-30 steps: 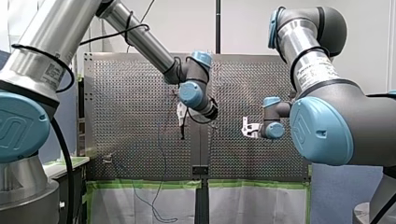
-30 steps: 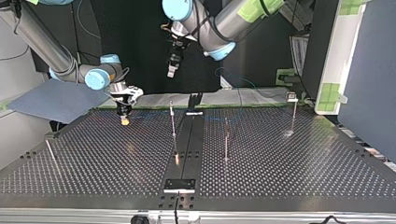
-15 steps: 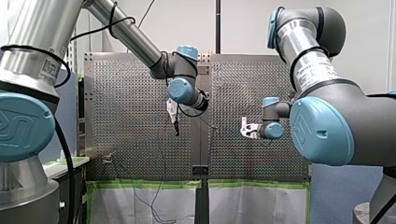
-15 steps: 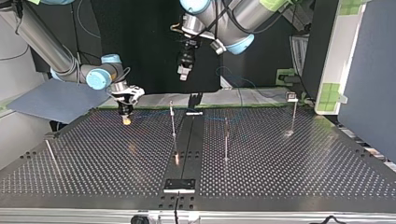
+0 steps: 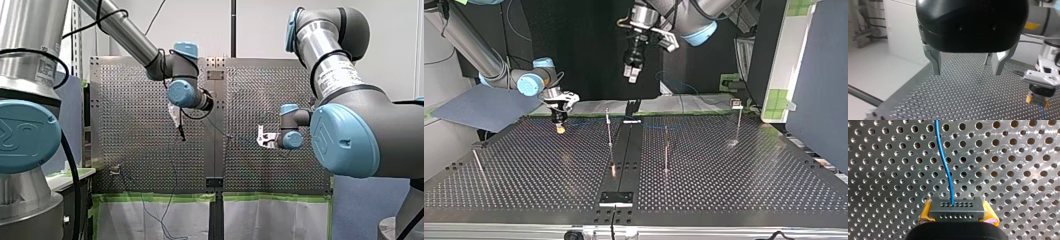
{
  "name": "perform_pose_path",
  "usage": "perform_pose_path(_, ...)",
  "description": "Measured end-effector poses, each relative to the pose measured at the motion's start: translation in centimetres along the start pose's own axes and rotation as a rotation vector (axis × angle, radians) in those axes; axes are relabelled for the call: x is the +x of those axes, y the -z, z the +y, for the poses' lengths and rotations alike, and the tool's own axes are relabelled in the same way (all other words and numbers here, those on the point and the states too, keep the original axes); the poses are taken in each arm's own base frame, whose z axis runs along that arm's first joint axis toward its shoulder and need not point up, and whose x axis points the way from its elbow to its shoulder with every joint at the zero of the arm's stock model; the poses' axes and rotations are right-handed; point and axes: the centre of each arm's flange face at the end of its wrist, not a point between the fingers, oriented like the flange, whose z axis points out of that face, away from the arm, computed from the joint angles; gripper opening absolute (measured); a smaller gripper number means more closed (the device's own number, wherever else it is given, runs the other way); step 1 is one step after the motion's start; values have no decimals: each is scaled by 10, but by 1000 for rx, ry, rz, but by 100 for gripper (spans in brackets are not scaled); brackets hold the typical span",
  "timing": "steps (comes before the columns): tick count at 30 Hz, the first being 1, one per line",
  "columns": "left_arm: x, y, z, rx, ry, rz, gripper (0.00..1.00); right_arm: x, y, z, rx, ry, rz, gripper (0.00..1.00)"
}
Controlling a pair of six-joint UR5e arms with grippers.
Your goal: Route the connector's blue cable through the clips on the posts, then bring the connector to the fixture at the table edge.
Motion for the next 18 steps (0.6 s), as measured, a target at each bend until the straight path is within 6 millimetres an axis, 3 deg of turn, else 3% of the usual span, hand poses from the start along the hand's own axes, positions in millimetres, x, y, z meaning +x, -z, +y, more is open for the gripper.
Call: perform_pose_path(18,-19,50,29,-10,-8,-19,100,-1,0,-1,2,1,-1,0)
